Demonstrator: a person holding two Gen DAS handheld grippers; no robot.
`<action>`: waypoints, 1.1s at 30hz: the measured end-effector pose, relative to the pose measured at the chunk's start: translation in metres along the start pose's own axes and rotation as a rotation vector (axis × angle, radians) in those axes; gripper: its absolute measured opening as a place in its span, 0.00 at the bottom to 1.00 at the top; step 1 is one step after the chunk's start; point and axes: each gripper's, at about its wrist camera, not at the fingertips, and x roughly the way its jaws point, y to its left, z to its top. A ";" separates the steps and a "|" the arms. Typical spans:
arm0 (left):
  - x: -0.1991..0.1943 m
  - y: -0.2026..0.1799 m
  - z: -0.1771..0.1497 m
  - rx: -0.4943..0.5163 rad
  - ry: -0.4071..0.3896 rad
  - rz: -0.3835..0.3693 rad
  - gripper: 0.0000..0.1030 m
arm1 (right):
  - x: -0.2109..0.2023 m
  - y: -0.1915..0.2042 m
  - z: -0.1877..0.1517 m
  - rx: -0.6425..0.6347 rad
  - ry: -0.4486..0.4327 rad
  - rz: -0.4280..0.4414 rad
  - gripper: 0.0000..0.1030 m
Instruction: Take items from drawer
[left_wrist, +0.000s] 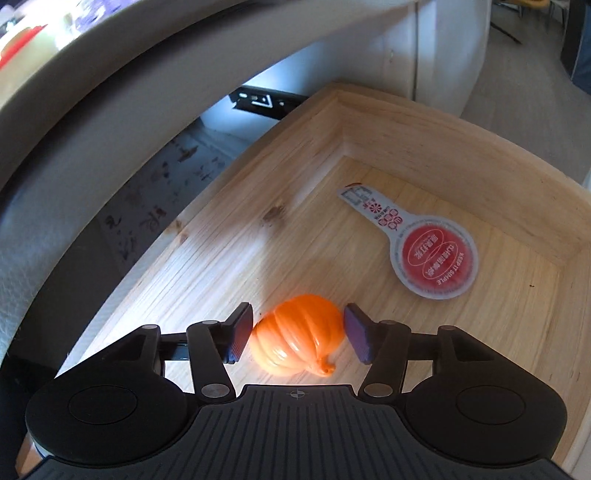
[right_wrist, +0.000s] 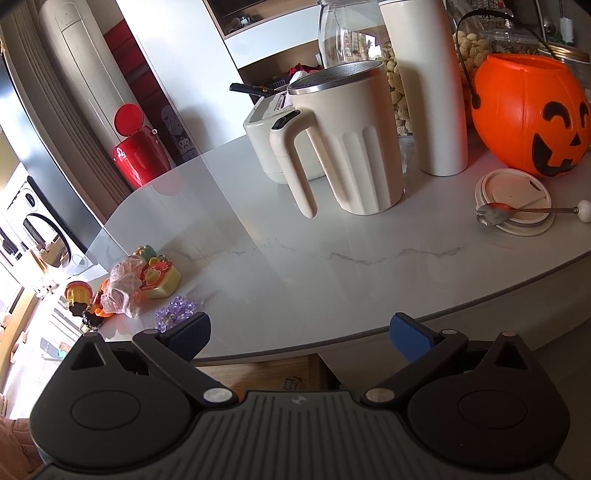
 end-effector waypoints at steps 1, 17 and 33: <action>-0.001 0.000 -0.001 0.008 0.005 -0.004 0.58 | 0.000 0.001 -0.001 -0.009 -0.002 -0.002 1.00; -0.115 -0.003 -0.038 0.082 -0.039 0.006 0.10 | 0.010 0.057 -0.028 -0.381 -0.026 -0.126 1.00; -0.108 0.046 -0.070 0.044 0.010 -0.008 0.13 | 0.049 0.093 -0.060 -0.449 0.262 -0.030 1.00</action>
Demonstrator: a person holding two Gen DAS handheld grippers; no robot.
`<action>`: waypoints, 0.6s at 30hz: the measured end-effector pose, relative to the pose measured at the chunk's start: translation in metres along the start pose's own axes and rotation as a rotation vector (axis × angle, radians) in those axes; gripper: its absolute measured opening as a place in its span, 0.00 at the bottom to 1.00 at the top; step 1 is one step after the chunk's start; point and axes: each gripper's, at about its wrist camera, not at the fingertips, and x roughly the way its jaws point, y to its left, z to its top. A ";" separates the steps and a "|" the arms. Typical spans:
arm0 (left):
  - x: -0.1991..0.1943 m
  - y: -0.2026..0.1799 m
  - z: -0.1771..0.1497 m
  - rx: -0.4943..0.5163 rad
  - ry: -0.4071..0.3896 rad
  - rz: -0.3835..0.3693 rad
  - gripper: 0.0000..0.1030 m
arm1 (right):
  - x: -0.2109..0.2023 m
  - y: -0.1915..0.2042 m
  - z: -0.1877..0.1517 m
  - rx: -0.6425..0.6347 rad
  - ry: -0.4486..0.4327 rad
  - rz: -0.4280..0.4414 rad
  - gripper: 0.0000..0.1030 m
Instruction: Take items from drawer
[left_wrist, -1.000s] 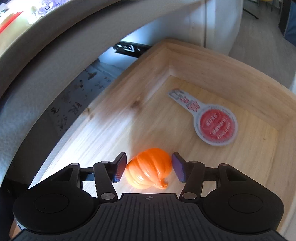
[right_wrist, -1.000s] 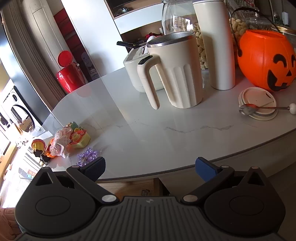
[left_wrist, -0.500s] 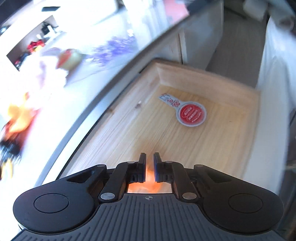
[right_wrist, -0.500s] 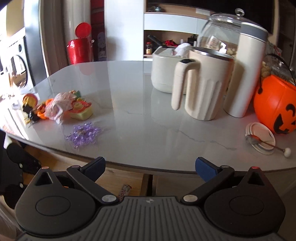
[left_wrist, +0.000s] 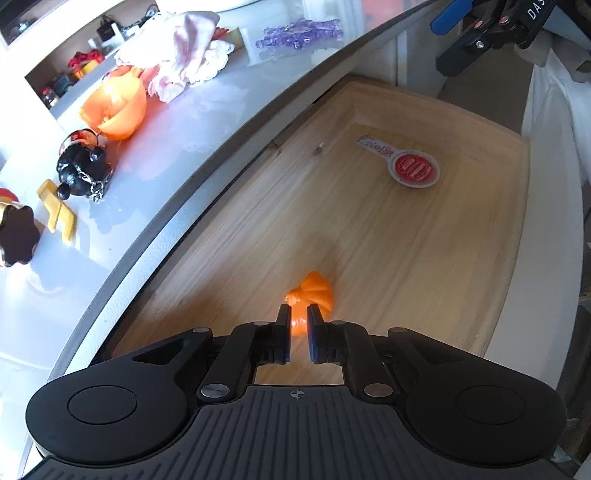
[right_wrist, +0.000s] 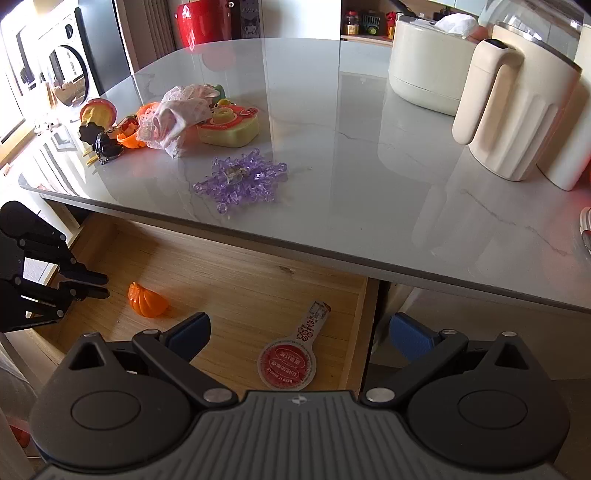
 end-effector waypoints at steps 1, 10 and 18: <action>0.001 -0.001 0.001 0.015 -0.017 0.009 0.14 | 0.001 -0.002 -0.001 0.005 0.000 0.004 1.00; 0.035 -0.003 0.018 0.155 0.032 -0.013 0.18 | 0.003 -0.015 -0.006 0.025 0.009 0.030 1.00; 0.063 0.012 0.020 0.033 0.088 -0.198 0.30 | 0.003 -0.012 -0.009 -0.019 0.009 0.056 1.00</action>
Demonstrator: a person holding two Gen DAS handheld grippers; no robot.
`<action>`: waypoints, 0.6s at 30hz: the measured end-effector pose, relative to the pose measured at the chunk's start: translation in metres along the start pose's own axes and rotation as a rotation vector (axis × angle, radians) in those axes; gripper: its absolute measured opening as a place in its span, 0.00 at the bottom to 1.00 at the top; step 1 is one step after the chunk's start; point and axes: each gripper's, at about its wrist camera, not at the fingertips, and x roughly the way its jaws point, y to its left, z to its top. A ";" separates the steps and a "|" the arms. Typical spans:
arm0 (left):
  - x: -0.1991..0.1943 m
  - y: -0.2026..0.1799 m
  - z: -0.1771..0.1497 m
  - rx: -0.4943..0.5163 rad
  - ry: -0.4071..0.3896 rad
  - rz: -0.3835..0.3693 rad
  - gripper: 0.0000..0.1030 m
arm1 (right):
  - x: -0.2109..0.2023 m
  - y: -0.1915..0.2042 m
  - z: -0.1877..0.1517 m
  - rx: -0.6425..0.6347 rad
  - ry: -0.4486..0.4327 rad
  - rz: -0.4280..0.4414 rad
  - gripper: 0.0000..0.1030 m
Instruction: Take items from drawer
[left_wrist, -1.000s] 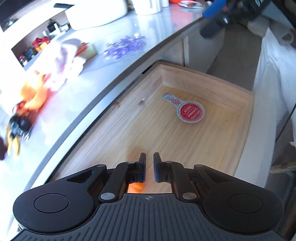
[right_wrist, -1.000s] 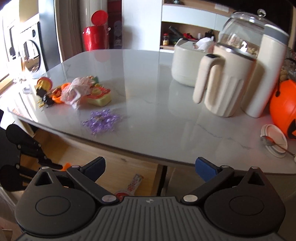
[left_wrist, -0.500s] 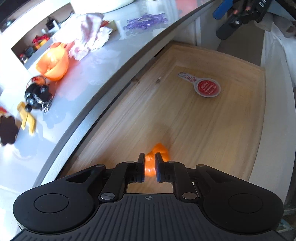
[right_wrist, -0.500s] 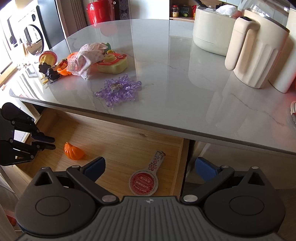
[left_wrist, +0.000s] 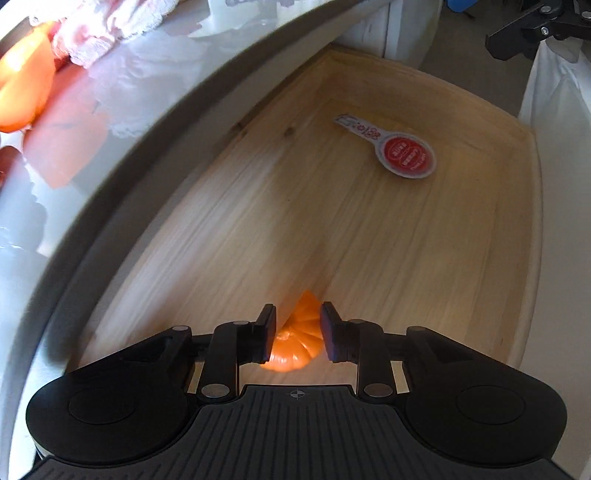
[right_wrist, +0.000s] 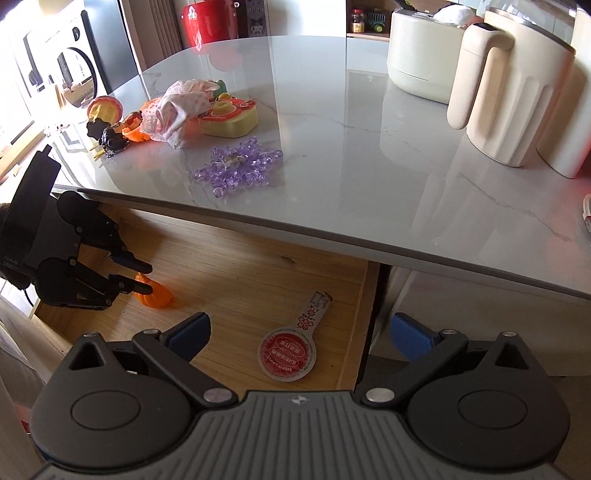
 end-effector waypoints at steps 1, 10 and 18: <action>0.004 -0.001 0.001 0.003 0.019 -0.023 0.30 | 0.000 0.000 0.000 -0.002 0.001 0.004 1.00; 0.020 -0.012 -0.007 0.050 0.127 0.046 0.15 | 0.006 0.005 0.003 -0.023 0.015 0.005 1.00; -0.069 -0.024 -0.019 -0.101 -0.122 0.167 0.09 | 0.009 0.020 0.003 -0.107 0.061 0.019 1.00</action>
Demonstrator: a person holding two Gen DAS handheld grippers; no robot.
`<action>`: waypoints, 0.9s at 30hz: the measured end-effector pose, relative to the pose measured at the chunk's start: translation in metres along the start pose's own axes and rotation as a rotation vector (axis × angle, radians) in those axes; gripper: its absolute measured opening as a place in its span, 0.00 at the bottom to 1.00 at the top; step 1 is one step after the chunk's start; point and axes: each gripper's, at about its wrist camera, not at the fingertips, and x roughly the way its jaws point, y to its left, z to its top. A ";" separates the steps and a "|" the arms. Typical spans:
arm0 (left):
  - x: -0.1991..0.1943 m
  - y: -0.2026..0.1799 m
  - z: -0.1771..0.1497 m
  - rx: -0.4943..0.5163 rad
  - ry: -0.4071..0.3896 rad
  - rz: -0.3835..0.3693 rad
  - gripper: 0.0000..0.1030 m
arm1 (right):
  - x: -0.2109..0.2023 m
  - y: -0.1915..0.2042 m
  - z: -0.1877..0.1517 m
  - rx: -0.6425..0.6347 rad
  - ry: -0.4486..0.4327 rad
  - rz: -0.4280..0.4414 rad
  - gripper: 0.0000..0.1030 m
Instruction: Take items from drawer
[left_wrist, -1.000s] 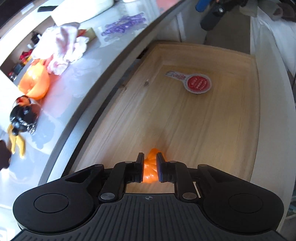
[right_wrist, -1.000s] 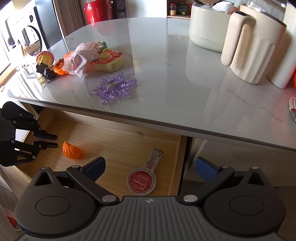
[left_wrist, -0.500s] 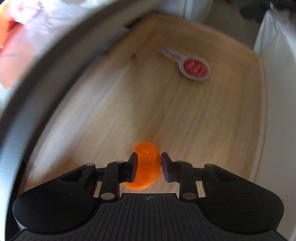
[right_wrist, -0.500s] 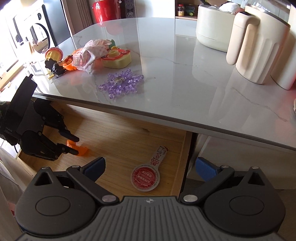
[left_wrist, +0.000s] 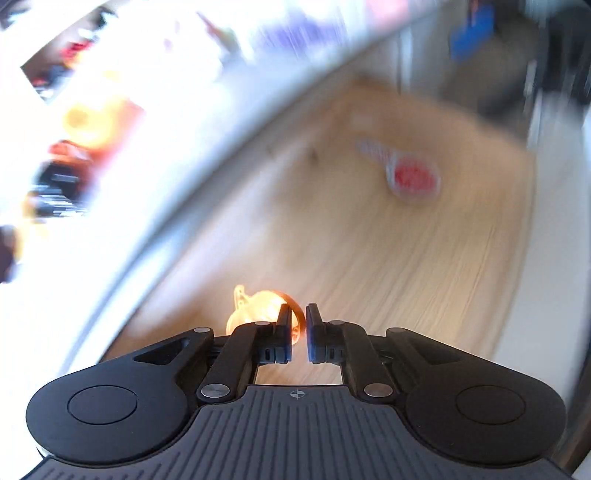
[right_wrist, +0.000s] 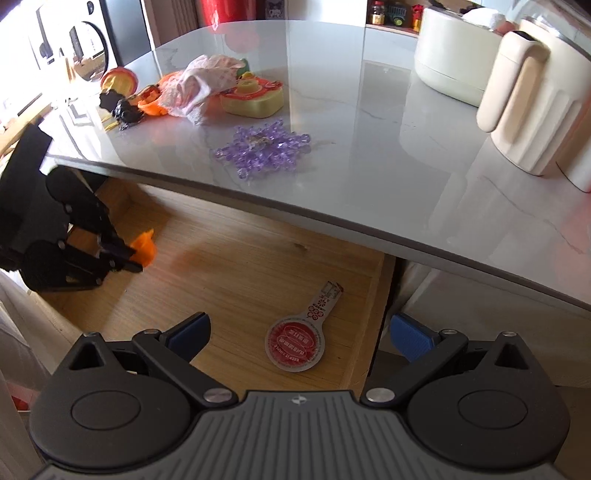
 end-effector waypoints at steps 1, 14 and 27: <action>-0.013 0.001 -0.002 -0.028 -0.040 0.003 0.09 | 0.003 0.005 0.000 -0.026 0.020 0.001 1.00; -0.063 0.039 -0.053 -0.481 -0.222 -0.230 0.09 | 0.099 0.043 0.029 -0.212 0.374 0.025 0.71; -0.047 0.047 -0.052 -0.595 -0.247 -0.260 0.09 | 0.156 0.040 0.024 -0.382 0.502 -0.067 0.89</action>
